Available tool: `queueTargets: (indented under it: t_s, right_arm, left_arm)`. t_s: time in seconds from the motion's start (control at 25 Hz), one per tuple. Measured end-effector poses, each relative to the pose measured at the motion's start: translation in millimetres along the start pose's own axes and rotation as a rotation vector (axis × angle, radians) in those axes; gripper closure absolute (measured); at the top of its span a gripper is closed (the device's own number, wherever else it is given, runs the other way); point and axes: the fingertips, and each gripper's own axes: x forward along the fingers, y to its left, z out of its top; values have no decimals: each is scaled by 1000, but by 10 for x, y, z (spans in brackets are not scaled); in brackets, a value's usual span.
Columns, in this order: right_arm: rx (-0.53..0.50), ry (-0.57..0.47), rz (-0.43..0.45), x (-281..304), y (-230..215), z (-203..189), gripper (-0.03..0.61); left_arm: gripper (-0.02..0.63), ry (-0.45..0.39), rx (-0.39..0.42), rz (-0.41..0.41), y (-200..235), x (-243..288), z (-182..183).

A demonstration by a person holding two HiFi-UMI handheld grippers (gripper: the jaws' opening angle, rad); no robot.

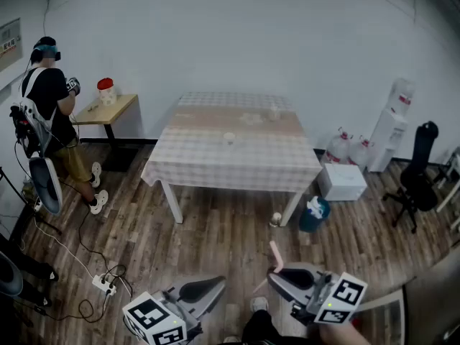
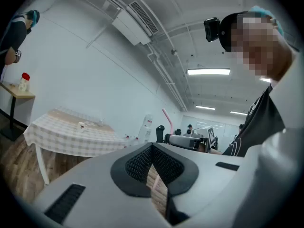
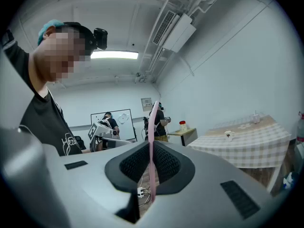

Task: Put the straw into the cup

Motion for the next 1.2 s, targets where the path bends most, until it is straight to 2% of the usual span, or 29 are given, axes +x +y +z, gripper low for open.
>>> queueTargets:
  t_s: [0.28,0.48,0.72,0.96,1.2]
  right_arm:
    - [1,-6,23,-50,25,60,549]
    - [16,-17,29,-99,-153,113,549]
    - [31,-26,40,-39,-421,237,548]
    - [69,-34,53,23,-851,330,548]
    - [102,-38,55,37,-1555,423,548]
  left_arm:
    - [617,19,4,2,-91,75,35]
    - [617,12,28,-2,-52,274,89]
    - [617,20,0,5,61,485,230]
    - [617,16,-29,31,315,798,345]
    - [617,26,-51,39,609,1410,460]
